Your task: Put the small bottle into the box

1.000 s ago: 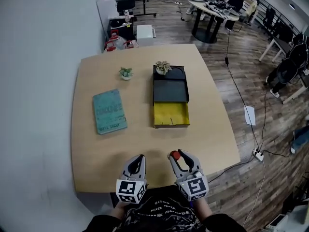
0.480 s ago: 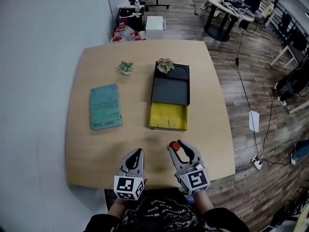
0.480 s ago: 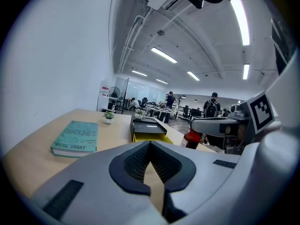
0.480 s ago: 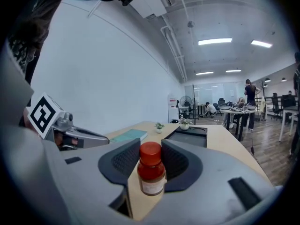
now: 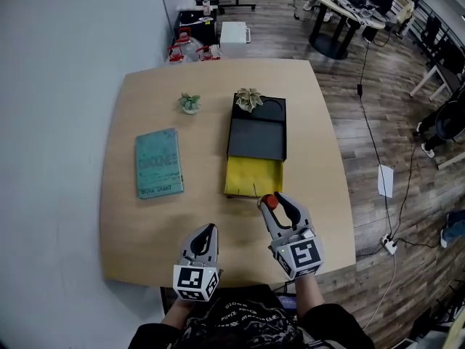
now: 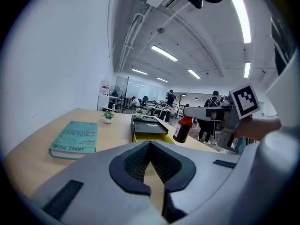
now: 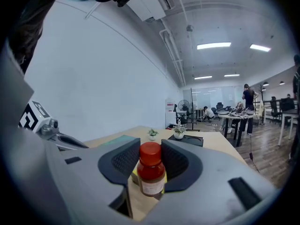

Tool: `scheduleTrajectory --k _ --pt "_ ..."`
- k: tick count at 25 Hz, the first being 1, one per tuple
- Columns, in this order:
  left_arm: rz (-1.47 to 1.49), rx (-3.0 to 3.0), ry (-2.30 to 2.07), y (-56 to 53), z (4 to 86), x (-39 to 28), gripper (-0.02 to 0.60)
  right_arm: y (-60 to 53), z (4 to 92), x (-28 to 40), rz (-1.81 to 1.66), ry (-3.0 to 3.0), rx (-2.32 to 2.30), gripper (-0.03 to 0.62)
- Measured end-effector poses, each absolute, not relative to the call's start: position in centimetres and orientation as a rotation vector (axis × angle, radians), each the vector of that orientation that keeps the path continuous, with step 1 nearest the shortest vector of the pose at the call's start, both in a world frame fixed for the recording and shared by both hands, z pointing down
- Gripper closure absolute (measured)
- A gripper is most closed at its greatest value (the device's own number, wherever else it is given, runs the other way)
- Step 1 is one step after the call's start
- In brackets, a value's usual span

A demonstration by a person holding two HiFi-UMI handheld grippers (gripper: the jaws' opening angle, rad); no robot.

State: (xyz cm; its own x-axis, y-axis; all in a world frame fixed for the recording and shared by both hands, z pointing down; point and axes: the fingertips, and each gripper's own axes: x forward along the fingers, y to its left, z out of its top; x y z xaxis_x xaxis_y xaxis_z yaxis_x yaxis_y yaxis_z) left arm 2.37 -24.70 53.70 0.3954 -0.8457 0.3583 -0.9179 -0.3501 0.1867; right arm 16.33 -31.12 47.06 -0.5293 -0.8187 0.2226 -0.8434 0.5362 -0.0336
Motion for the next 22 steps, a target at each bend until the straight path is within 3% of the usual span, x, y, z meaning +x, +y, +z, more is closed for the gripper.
scheduleTrajectory --k 22 --pt "0.322 2.225 -1.524 -27.8 56.4 -0.6 0.578 -42.7 54.3 17.4 0.212 -2.486 1.466 0.447"
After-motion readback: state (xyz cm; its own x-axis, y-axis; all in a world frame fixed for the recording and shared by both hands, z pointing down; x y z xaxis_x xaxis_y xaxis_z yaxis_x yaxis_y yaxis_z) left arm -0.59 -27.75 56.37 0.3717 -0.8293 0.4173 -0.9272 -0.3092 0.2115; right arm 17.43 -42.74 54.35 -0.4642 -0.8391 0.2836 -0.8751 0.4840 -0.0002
